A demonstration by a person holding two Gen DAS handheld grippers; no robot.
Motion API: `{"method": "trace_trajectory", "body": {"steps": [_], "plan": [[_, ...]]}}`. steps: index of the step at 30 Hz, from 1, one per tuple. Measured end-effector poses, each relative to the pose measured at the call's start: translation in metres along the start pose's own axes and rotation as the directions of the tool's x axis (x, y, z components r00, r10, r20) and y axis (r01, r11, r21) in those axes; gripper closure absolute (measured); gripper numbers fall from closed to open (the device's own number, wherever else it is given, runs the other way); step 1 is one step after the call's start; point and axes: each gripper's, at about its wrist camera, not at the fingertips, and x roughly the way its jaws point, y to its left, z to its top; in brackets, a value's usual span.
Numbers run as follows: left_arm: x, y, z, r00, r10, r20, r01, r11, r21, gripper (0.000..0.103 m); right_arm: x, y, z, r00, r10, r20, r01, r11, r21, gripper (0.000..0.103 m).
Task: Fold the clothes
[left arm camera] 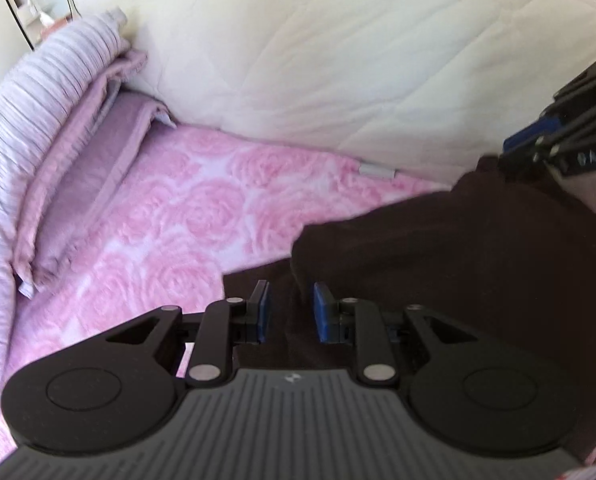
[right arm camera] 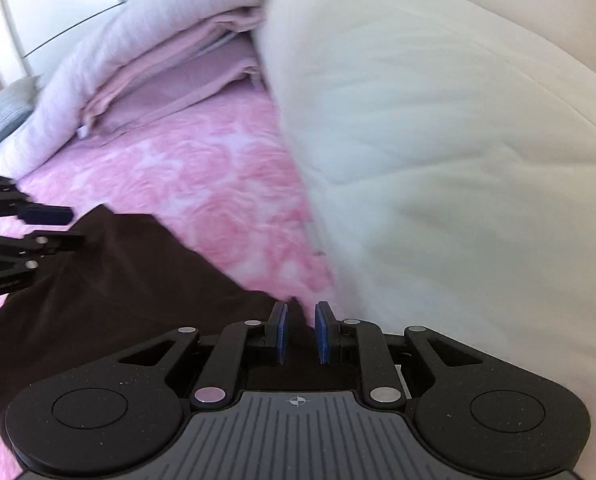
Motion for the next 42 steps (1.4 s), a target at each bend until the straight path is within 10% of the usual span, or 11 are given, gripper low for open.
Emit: {"method": "trace_trajectory", "body": {"steps": [5, 31, 42], "plan": [[0.024, -0.004, -0.005, 0.999, -0.002, -0.048, 0.003, 1.0, 0.031, 0.083, 0.043, 0.002, -0.009, 0.997, 0.035, -0.063, -0.033, 0.999, 0.03, 0.085], [-0.084, -0.048, -0.09, 0.988, 0.01, -0.156, -0.032, 0.99, -0.139, 0.083, -0.063, 0.071, -0.113, 0.986, 0.15, -0.078, -0.15, 0.989, 0.007, 0.084], [-0.152, -0.034, -0.111, 0.997, 0.004, -0.079, -0.023, 0.97, -0.243, 0.083, -0.114, 0.081, -0.14, 0.998, 0.048, -0.042, -0.044, 0.996, 0.082, 0.078]]}}
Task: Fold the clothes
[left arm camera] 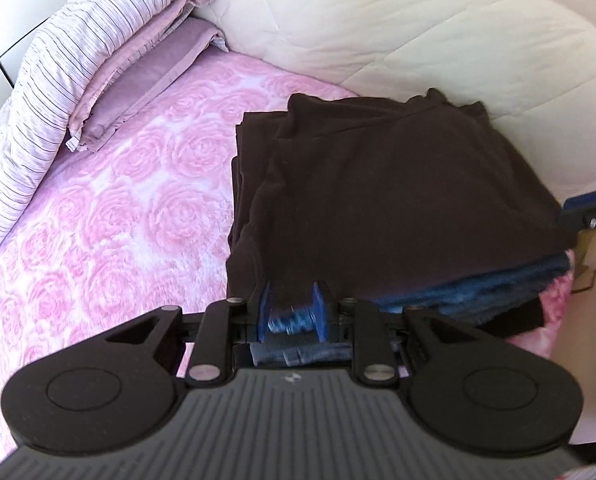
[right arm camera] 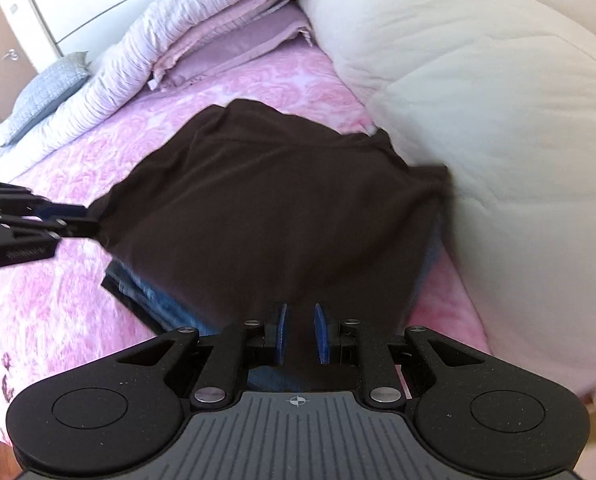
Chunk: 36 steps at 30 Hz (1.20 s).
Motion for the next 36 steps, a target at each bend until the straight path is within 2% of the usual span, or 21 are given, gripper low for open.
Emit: {"method": "trace_trajectory", "body": {"steps": [2, 3, 4, 7, 10, 11, 12, 13, 15, 20, 24, 25, 26, 28, 32, 36], "plan": [[-0.014, 0.002, -0.008, 1.0, -0.015, 0.02, 0.014, 1.0, 0.006, 0.083, -0.013, 0.008, -0.015, 0.999, -0.043, 0.007, 0.042, 0.998, 0.037, 0.048], [-0.022, 0.001, -0.015, 0.999, -0.02, 0.031, 0.02, 1.0, 0.01, 0.081, -0.02, 0.013, -0.023, 0.998, -0.061, 0.015, 0.06, 0.996, 0.061, 0.044], [-0.032, 0.002, -0.022, 0.999, -0.029, 0.04, 0.029, 1.0, 0.013, 0.08, -0.029, 0.018, -0.03, 0.997, -0.078, 0.025, 0.076, 0.993, 0.088, 0.042], [-0.064, 0.007, -0.046, 0.997, -0.034, 0.063, 0.034, 0.999, 0.009, 0.063, -0.055, 0.039, -0.049, 0.992, -0.115, 0.049, 0.107, 0.983, 0.148, 0.042], [-0.098, 0.015, -0.067, 0.996, -0.038, 0.084, 0.04, 0.999, -0.016, 0.043, -0.077, 0.068, -0.062, 0.987, -0.144, 0.074, 0.129, 0.975, 0.179, 0.042], [-0.109, 0.018, -0.074, 0.995, -0.038, 0.096, 0.041, 0.999, -0.026, 0.03, -0.084, 0.077, -0.065, 0.986, -0.146, 0.079, 0.129, 0.973, 0.191, 0.042], [-0.118, 0.022, -0.081, 0.994, -0.04, 0.106, 0.044, 0.999, -0.032, 0.021, -0.09, 0.084, -0.068, 0.985, -0.15, 0.083, 0.13, 0.97, 0.206, 0.042], [-0.126, 0.025, -0.087, 0.993, -0.042, 0.111, 0.047, 0.998, -0.041, 0.019, -0.096, 0.091, -0.07, 0.983, -0.159, 0.088, 0.137, 0.966, 0.22, 0.042], [-0.139, 0.031, -0.098, 0.992, -0.045, 0.114, 0.051, 0.997, -0.056, 0.006, -0.109, 0.105, -0.072, 0.977, -0.186, 0.104, 0.16, 0.962, 0.222, 0.042], [-0.165, 0.037, -0.121, 0.992, -0.046, 0.115, 0.054, 0.996, -0.067, 0.005, -0.14, 0.132, -0.079, 0.963, -0.233, 0.138, 0.2, 0.956, 0.215, 0.041], [-0.185, 0.028, -0.129, 0.988, -0.039, 0.152, 0.048, 0.997, -0.06, 0.005, -0.155, 0.139, -0.082, 0.962, -0.237, 0.136, 0.202, 0.952, 0.231, 0.04], [-0.189, 0.025, -0.129, 0.986, -0.041, 0.161, 0.051, 0.997, -0.062, 0.005, -0.157, 0.14, -0.082, 0.962, -0.237, 0.134, 0.202, 0.952, 0.231, 0.035], [-0.191, 0.023, -0.128, 0.985, -0.04, 0.167, 0.052, 0.996, -0.068, 0.005, -0.159, 0.14, -0.081, 0.963, -0.234, 0.136, 0.199, 0.953, 0.228, 0.022], [-0.195, 0.019, -0.124, 0.983, -0.039, 0.179, 0.054, 0.995, -0.082, 0.005, -0.162, 0.14, -0.078, 0.964, -0.223, 0.145, 0.189, 0.958, 0.214, 0.011], [-0.197, 0.011, -0.114, 0.984, -0.009, 0.178, 0.03, 0.993, -0.112, 0.005, -0.166, 0.138, -0.073, 0.969, -0.195, 0.151, 0.171, 0.972, 0.159, 0.01], [-0.197, -0.004, -0.106, 0.989, -0.013, 0.144, 0.032, 0.991, -0.132, 0.005, -0.172, 0.132, -0.076, 0.973, -0.178, 0.143, 0.161, 0.979, 0.126, 0.01]]}}
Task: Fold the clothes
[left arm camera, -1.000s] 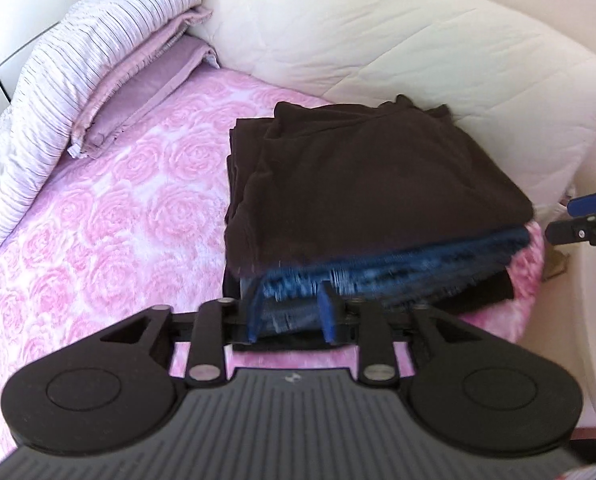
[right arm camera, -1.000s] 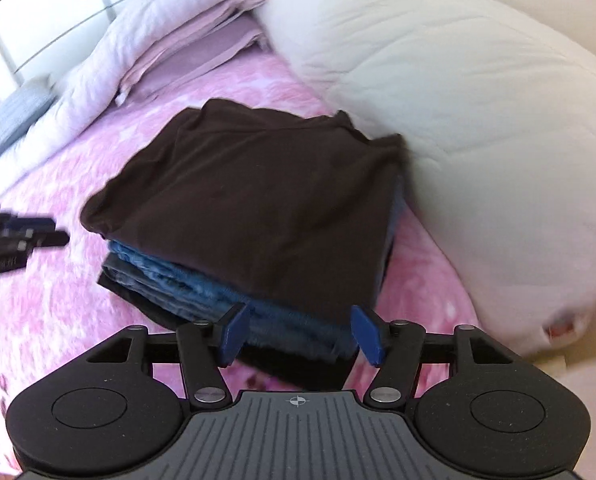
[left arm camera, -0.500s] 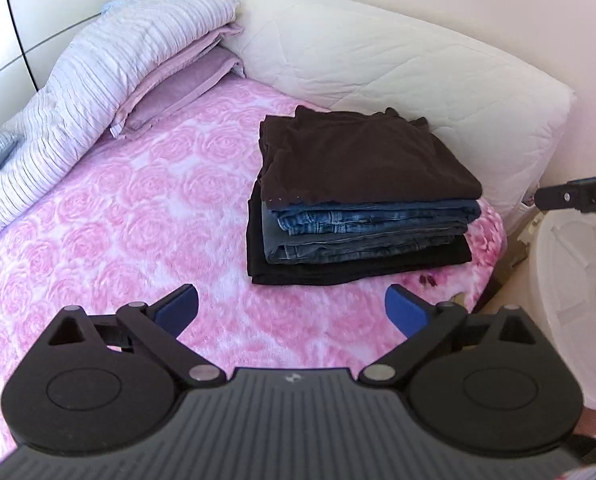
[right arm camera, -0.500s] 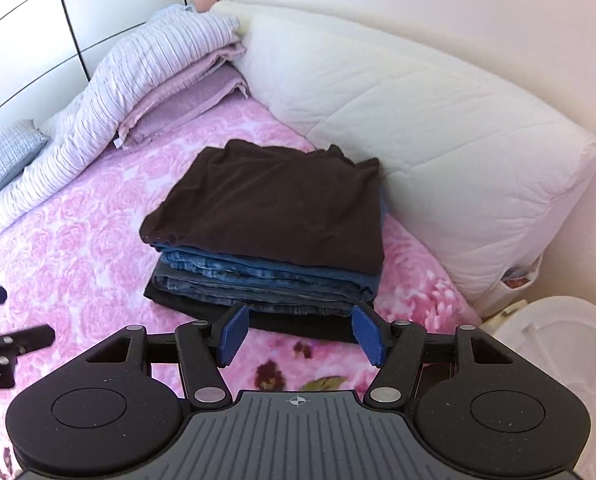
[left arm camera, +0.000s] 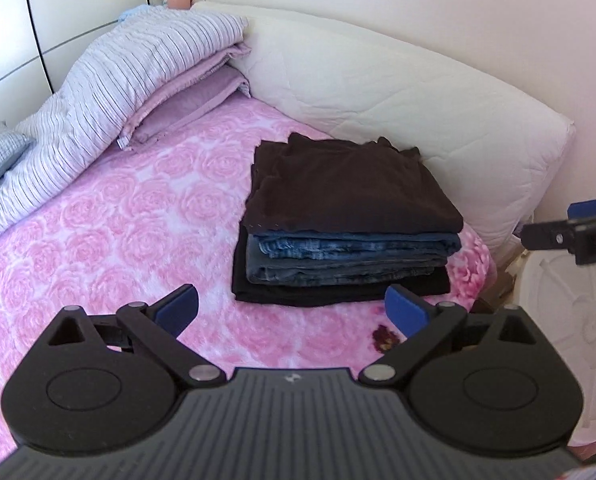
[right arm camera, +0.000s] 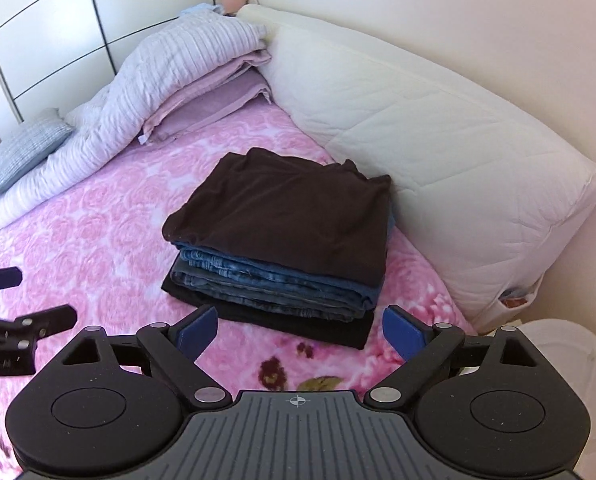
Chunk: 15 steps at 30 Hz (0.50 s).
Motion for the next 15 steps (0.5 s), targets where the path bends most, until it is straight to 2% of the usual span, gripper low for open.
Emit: {"method": "trace_trajectory", "body": {"steps": [6, 15], "plan": [[0.006, -0.026, -0.003, 0.998, -0.03, -0.062, 0.031, 0.999, 0.011, 0.007, -0.002, -0.018, -0.016, 0.998, -0.006, -0.059, 0.006, 1.0, 0.015, 0.01], [0.007, -0.042, -0.005, 0.997, -0.022, -0.079, 0.026, 0.998, 0.051, 0.007, -0.009, -0.028, -0.023, 0.999, -0.017, -0.051, 0.019, 0.999, 0.04, 0.01]]}}
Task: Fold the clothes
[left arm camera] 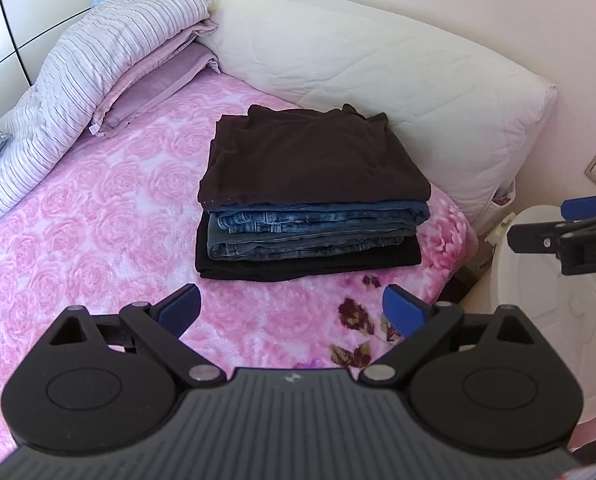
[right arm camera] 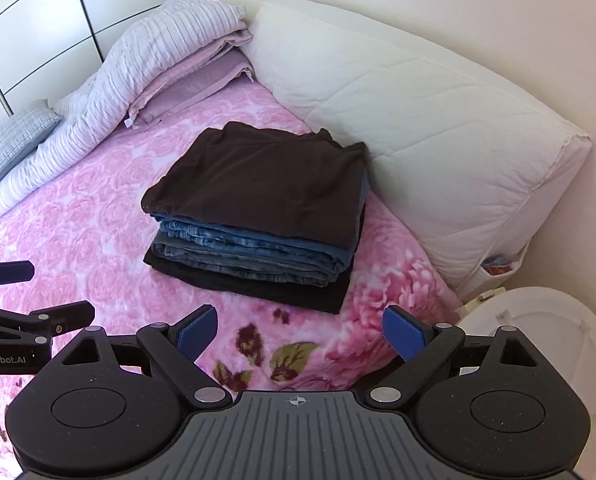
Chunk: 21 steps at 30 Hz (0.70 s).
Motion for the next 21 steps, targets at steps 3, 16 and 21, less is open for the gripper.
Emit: {"method": "trace_trajectory", "body": {"steps": [3, 16, 21], "plan": [[0.0, 0.003, 0.0, 1.0, 0.001, 0.0, -0.001, 1.0, -0.002, 0.008, -0.001, 0.001, -0.001, 1.0, -0.001, 0.002, 0.001, 1.0, 0.004, 0.01], [0.003, 0.021, -0.01, 0.999, 0.037, -0.019, -0.037, 0.999, 0.007, 0.009, 0.004, 0.018, -0.014, 0.999, -0.024, -0.026, 0.025, 0.999, 0.03, 0.01], [0.004, 0.03, -0.014, 0.999, 0.031, -0.029, -0.031, 0.999, -0.026, 0.01, 0.003, 0.025, -0.019, 0.999, -0.028, -0.023, 0.029, 0.999, 0.044, 0.01]]}}
